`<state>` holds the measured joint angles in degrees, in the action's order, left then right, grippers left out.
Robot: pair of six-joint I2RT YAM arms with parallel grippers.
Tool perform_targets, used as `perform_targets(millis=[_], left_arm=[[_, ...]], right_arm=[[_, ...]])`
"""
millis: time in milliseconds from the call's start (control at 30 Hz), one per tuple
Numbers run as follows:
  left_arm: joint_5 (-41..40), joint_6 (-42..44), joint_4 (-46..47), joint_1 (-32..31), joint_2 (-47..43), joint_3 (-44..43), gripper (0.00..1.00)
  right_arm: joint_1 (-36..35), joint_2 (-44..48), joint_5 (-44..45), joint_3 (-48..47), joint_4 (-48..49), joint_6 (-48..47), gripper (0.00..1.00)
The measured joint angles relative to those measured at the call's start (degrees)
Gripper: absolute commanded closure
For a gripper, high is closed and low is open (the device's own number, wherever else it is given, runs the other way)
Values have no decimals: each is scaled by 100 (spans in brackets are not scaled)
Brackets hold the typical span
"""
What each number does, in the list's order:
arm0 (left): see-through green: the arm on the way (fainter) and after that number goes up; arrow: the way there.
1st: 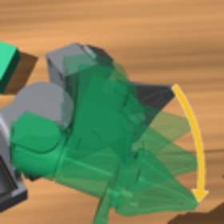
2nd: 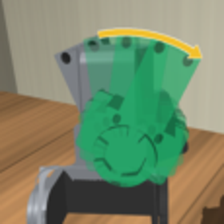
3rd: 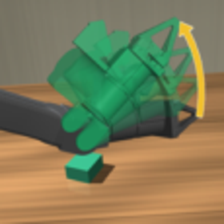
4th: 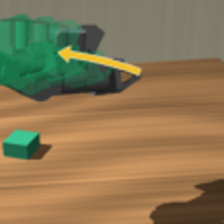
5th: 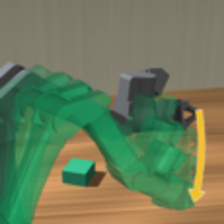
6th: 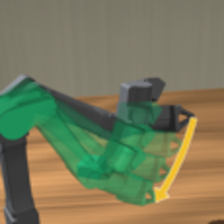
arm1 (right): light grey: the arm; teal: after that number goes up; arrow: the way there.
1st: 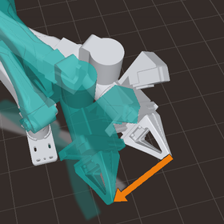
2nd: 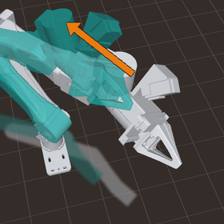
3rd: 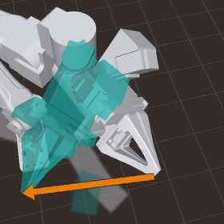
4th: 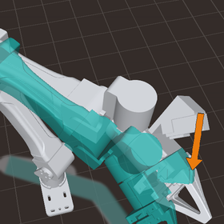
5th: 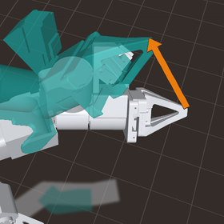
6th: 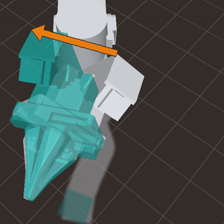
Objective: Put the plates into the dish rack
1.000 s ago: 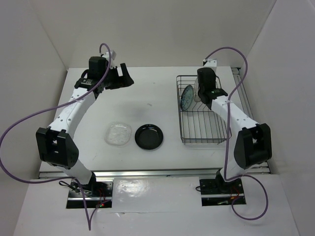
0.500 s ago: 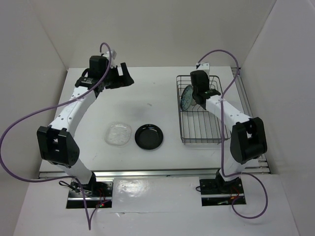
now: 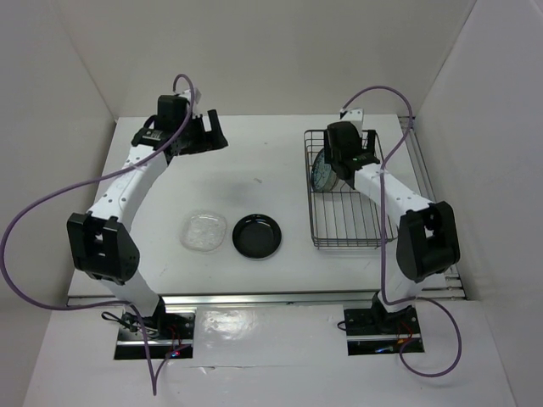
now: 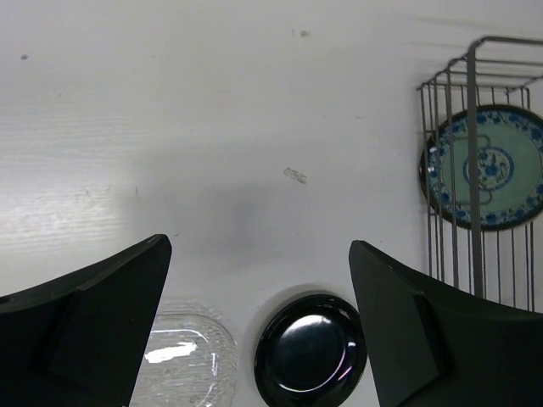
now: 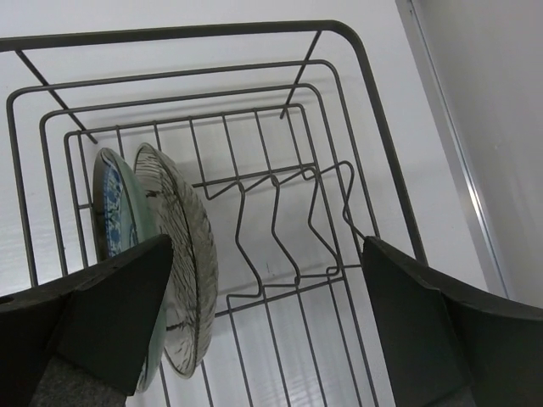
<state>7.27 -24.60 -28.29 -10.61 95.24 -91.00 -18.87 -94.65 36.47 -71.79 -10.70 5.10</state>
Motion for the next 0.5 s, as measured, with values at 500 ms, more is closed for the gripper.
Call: perform_targets(millis=[500], left_arm=[[-1672,-2389,-1233,0,-3014,3827,0]], right_arm=[[-428,2232,-979,-17,-190,444,0]])
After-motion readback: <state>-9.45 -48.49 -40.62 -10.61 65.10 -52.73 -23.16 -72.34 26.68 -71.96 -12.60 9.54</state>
